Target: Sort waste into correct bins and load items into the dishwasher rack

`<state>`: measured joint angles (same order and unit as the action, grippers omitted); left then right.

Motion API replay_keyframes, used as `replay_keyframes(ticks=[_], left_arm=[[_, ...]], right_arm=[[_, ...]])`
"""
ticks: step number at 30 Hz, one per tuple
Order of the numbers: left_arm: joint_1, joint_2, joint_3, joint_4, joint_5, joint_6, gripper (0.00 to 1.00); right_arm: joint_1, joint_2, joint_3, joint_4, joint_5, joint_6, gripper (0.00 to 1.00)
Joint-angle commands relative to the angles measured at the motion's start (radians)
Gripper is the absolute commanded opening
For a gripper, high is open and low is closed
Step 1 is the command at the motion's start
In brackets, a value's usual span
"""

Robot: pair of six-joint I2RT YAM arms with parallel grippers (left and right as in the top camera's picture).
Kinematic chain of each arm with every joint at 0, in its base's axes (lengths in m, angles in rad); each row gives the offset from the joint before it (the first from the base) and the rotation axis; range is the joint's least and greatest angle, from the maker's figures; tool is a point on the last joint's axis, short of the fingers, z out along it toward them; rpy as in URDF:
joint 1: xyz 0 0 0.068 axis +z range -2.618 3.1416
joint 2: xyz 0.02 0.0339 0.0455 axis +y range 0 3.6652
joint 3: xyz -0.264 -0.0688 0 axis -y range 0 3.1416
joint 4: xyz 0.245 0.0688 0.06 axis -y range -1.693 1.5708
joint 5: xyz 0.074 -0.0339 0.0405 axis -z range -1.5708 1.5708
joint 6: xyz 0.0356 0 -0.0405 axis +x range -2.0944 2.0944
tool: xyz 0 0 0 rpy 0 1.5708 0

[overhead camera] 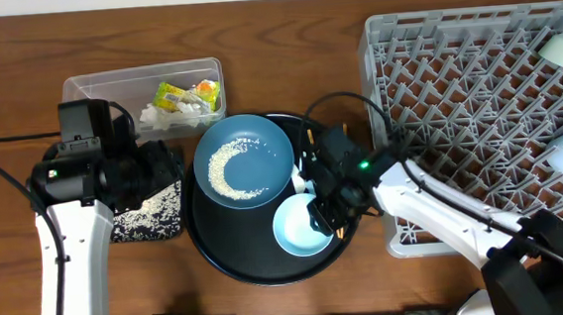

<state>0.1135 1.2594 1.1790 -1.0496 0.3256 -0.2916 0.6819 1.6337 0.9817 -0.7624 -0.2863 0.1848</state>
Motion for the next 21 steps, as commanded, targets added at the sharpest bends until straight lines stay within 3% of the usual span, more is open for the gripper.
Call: replay_keyframes(ticks=[1, 3, 6, 12, 21], left_arm=[[0.004, -0.004, 0.018, -0.006, -0.009, 0.005, 0.60], [0.004, -0.004, 0.018, -0.007, -0.010, 0.005, 0.60], [0.004, -0.004, 0.018, -0.008, -0.010, 0.005, 0.61], [0.004, -0.004, 0.018, -0.009, -0.009, 0.005, 0.61], [0.004, -0.004, 0.018, -0.016, -0.010, 0.005, 0.61]], right_arm=[[0.012, -0.010, -0.041, 0.023, 0.067, 0.074, 0.49], [0.012, -0.010, -0.060, 0.037, 0.091, 0.093, 0.48], [0.012, -0.010, -0.082, 0.057, 0.129, 0.134, 0.38], [0.012, -0.010, -0.091, 0.091, 0.132, 0.152, 0.01], [-0.012, -0.045, 0.044, 0.017, 0.135, 0.094, 0.01]])
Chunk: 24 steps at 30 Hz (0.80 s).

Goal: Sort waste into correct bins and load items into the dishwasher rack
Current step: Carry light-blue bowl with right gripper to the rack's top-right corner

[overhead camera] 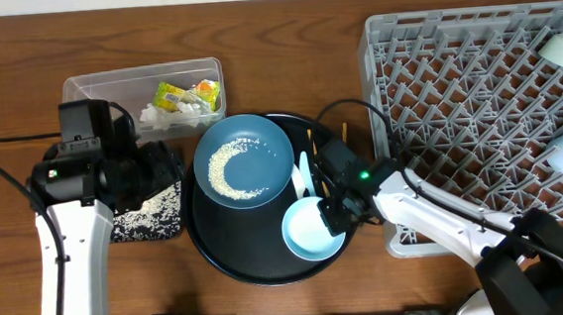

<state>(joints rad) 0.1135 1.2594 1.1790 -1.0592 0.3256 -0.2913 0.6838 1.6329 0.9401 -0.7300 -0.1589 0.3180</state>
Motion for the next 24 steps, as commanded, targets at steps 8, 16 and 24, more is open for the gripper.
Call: replay_keyframes(ticks=[8, 16, 24], left_arm=[[0.004, -0.004, 0.018, -0.006, -0.010, 0.005, 0.61], [0.004, -0.004, 0.018, -0.006, -0.010, 0.005, 0.61], [0.004, -0.004, 0.018, -0.006, -0.009, 0.005, 0.61]], right_arm=[[-0.125, -0.158, 0.326, -0.110, 0.362, -0.097, 0.01], [-0.344, -0.168, 0.367, 0.080, 0.773, -0.288, 0.01], [-0.617, -0.137, 0.367, 0.369, 0.982, -0.382, 0.01]])
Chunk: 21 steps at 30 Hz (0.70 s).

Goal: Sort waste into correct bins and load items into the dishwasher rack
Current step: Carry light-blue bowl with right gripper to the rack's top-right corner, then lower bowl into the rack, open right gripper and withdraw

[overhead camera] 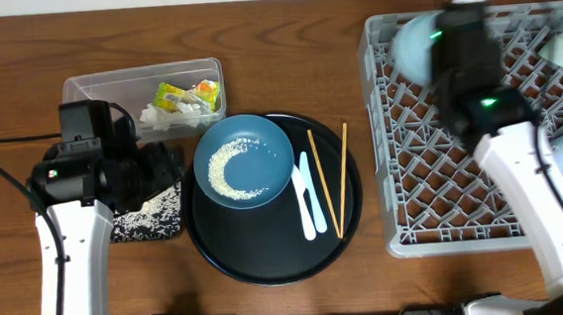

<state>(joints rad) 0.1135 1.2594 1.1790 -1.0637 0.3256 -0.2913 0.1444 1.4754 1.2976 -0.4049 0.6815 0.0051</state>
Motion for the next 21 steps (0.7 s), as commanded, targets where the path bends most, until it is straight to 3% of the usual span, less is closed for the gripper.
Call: replay_keyframes(ticks=[1, 11, 21], left_arm=[[0.004, -0.004, 0.018, -0.002, -0.010, 0.005, 0.61], [0.004, -0.004, 0.018, -0.002, -0.009, 0.005, 0.61], [0.004, -0.004, 0.018, -0.018, -0.009, 0.004, 0.61]], right_arm=[[-0.106, 0.032, 0.010, 0.075, 0.143, -0.090, 0.01], [-0.296, 0.264, 0.010, 0.463, 0.516, -0.423, 0.01], [-0.402, 0.391, 0.010, 0.547, 0.547, -0.509, 0.01]])
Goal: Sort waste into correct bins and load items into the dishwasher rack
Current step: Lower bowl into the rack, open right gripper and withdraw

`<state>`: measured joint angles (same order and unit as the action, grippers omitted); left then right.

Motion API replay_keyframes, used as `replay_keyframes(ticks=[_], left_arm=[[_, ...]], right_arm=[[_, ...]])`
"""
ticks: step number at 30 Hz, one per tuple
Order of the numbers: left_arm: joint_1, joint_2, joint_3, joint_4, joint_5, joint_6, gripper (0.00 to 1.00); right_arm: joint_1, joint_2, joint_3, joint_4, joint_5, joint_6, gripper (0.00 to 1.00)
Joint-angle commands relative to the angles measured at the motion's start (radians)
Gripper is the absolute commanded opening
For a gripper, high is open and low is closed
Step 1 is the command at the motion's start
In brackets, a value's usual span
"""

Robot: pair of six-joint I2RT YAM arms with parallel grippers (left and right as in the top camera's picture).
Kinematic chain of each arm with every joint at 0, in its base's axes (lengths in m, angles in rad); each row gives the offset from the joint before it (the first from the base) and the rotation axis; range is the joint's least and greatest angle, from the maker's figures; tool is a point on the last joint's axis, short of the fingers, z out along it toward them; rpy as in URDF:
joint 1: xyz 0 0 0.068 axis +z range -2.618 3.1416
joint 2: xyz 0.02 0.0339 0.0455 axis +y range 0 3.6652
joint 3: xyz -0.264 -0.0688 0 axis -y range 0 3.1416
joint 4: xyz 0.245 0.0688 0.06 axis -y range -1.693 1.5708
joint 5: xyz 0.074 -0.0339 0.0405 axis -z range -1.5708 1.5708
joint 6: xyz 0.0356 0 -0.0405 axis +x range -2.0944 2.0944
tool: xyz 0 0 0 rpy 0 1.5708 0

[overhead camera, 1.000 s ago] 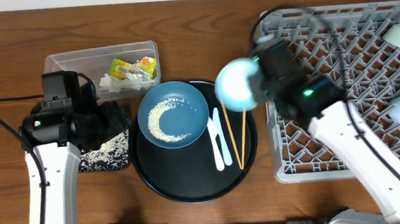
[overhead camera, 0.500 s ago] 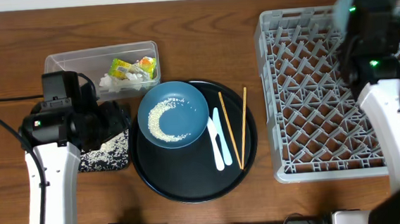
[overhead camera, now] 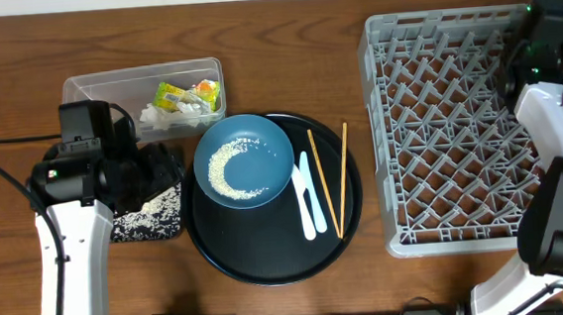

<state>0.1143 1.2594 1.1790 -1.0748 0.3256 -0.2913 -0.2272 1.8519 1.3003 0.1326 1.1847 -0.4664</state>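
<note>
The grey dishwasher rack [overhead camera: 448, 126] fills the right side. My right gripper [overhead camera: 547, 20] is over its far right corner; its jaws cannot be made out and no bowl shows there. On the round black tray [overhead camera: 269, 263] lie a blue plate [overhead camera: 243, 162] with a crescent of rice, a light blue spoon [overhead camera: 307, 197] and a pair of wooden chopsticks [overhead camera: 331, 179]. My left gripper [overhead camera: 160, 172] hangs over the black bin [overhead camera: 149, 214] that holds rice, with its fingers hidden under the wrist.
A clear plastic tub [overhead camera: 148, 92] with yellow-green wrappers and white scraps stands behind the plate at the left. My right arm runs along the rack's right edge and covers what lies there. Wooden tabletop surrounds everything.
My right arm has moved from the rack's far left part to its far right corner. The light blue bowl it carried is no longer in sight. The left arm has not moved.
My right gripper was down at the light blue bowl on the tray's front right. Then it had the bowl tilted at the tray's edge. Later it held the bowl over the rack's far left, and now it is at the far right corner.
</note>
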Motion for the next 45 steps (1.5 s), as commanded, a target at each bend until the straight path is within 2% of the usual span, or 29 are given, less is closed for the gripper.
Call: replay_keyframes(ticks=[1, 8, 15, 24, 30, 34, 37, 45], left_arm=[[0.003, -0.004, 0.018, -0.009, -0.009, 0.004, 0.61], [0.003, -0.004, 0.018, -0.013, -0.009, 0.004, 0.61], [0.003, -0.004, 0.018, -0.013, -0.009, 0.004, 0.61], [0.003, -0.004, 0.018, -0.013, -0.009, 0.001, 0.61], [0.003, -0.004, 0.018, -0.013, -0.009, 0.001, 0.61], [0.003, -0.004, 0.018, -0.013, -0.009, 0.001, 0.61], [0.003, -0.004, 0.018, -0.013, -0.009, 0.001, 0.61], [0.003, -0.004, 0.018, -0.012, -0.009, 0.001, 0.61]], right_arm=[[-0.042, 0.017, 0.007, 0.010, 0.040, -0.037, 0.01], [-0.055, 0.019, 0.006, -0.020, -0.011, -0.035, 0.01], [-0.045, 0.021, -0.034, -0.068, -0.079, 0.026, 0.01], [-0.029, 0.047, -0.068, -0.069, -0.088, 0.052, 0.01], [0.006, 0.047, -0.068, -0.117, -0.200, 0.055, 0.02], [0.031, 0.047, -0.068, -0.208, -0.270, 0.131, 0.13], [0.040, 0.047, -0.068, -0.255, -0.274, 0.203, 0.26], [0.073, 0.046, -0.068, -0.359, -0.273, 0.263, 0.44]])
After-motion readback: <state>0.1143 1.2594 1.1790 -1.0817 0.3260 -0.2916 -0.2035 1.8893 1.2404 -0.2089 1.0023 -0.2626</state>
